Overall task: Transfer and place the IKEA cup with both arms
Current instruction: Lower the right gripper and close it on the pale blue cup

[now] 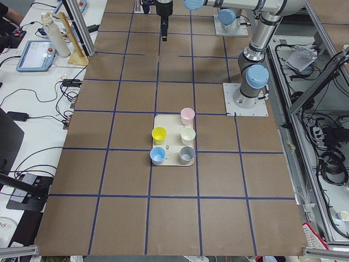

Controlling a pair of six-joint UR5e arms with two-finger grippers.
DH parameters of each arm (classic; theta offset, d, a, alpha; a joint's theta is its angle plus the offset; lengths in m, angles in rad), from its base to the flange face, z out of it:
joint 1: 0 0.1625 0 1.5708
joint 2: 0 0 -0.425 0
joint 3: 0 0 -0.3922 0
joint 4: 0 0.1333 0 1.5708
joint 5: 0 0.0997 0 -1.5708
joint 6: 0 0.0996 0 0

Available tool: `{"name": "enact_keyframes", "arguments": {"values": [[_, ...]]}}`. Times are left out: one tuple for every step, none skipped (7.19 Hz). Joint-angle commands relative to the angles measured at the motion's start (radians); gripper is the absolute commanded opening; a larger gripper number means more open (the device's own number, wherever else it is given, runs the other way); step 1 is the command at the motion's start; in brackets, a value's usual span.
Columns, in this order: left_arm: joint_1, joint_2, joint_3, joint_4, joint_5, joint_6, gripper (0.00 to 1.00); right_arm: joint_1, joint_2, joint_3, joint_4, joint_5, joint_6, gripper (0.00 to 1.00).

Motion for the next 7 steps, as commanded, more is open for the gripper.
{"name": "enact_keyframes", "arguments": {"values": [[0.000, 0.000, 0.000, 0.000, 0.000, 0.000, 1.00, 0.001, 0.010, 0.000, -0.029, 0.001, -0.001, 1.00], [0.000, 0.000, 0.000, 0.000, 0.000, 0.000, 1.00, 0.002, 0.009, 0.000, -0.029, 0.002, 0.002, 1.00], [0.000, 0.000, 0.000, 0.000, 0.000, 0.000, 1.00, 0.002, 0.009, 0.000, -0.029, 0.002, 0.002, 0.99], [0.002, 0.000, 0.000, 0.000, 0.000, 0.000, 1.00, 0.002, 0.006, 0.000, -0.029, 0.002, 0.003, 0.95], [0.000, 0.000, 0.000, 0.000, 0.000, 0.000, 1.00, 0.003, 0.004, 0.000, -0.029, 0.009, 0.003, 0.93], [0.000, 0.000, 0.000, 0.000, 0.000, 0.000, 1.00, 0.003, 0.004, 0.000, -0.029, 0.030, 0.008, 0.88], [0.000, 0.000, 0.000, 0.000, 0.000, 0.000, 1.00, 0.003, 0.001, 0.000, -0.027, 0.029, 0.008, 0.88]]}}
